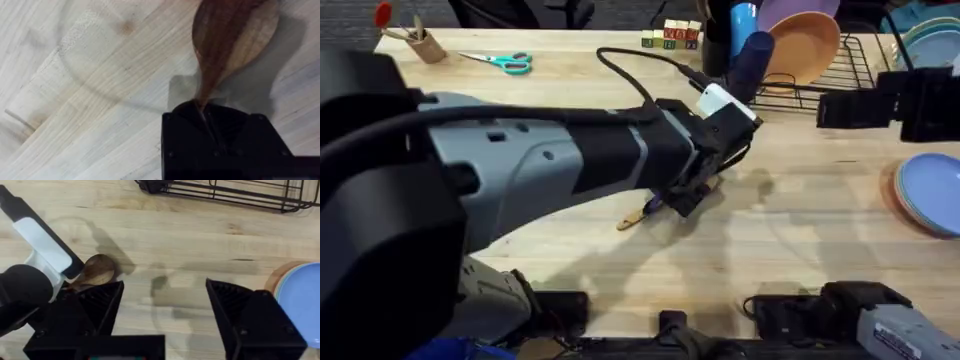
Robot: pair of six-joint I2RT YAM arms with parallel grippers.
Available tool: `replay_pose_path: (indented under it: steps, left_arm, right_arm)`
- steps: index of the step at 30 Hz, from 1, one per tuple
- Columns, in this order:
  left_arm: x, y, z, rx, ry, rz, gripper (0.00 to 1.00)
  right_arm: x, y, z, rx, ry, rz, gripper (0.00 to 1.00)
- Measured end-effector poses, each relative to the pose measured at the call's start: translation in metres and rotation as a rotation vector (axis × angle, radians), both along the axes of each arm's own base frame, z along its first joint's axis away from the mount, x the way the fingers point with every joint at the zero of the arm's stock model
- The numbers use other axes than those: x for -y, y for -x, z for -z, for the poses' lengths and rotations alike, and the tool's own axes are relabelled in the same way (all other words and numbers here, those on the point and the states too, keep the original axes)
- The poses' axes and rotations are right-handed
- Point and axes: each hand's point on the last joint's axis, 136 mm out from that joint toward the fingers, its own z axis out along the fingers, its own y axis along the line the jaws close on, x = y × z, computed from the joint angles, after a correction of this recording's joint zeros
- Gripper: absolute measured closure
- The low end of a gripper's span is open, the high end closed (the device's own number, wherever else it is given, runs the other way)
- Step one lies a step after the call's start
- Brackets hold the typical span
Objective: Pick up the spoon on the table one by one and put them onto the rack
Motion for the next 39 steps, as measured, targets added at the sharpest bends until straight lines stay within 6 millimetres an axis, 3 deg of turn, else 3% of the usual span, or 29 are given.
replay_pose_path:
  steps: [8,9,12,22,23,28,29,34,35,39]
  left_arm:
    - [-0.008,-0.016,-0.006,0.022,-0.024,-0.041,0.960]
    - [-0.010,-0.033,-0.017,0.065,-0.034,-0.071,0.959]
    - [-0.007,-0.052,-0.034,0.118,-0.015,-0.095,0.959]
    - [0.012,-0.093,-0.087,0.244,0.075,-0.105,0.958]
    - [0.020,-0.115,-0.114,0.311,0.132,-0.109,0.958]
    - [0.027,-0.146,-0.140,0.416,0.217,-0.139,0.958]
    - [0.032,-0.166,-0.156,0.491,0.285,-0.163,0.958]
    - [0.045,-0.196,-0.191,0.639,0.417,-0.195,0.958]
    - [0.056,-0.208,-0.216,0.723,0.502,-0.201,0.958]
    - [0.066,-0.219,-0.248,0.827,0.611,-0.209,0.958]
  right_arm:
    - [0.000,0.000,0.000,0.002,0.000,0.000,0.006]
    - [0.000,-0.001,0.000,0.003,0.000,0.000,0.006]
    - [0.000,-0.001,-0.001,0.003,0.000,0.000,0.006]
    - [0.000,-0.001,-0.001,0.004,0.005,-0.005,0.006]
    - [0.000,-0.001,-0.001,0.004,0.009,-0.011,0.005]
    - [0.000,-0.001,-0.001,0.005,0.012,-0.015,0.006]
    - [0.000,-0.001,-0.001,0.005,0.020,-0.024,0.006]
    - [0.000,-0.001,-0.001,0.006,0.030,-0.037,0.006]
    - [0.000,-0.001,-0.001,0.007,0.033,-0.041,0.005]
    - [0.000,-0.001,-0.001,0.007,0.034,-0.042,0.005]
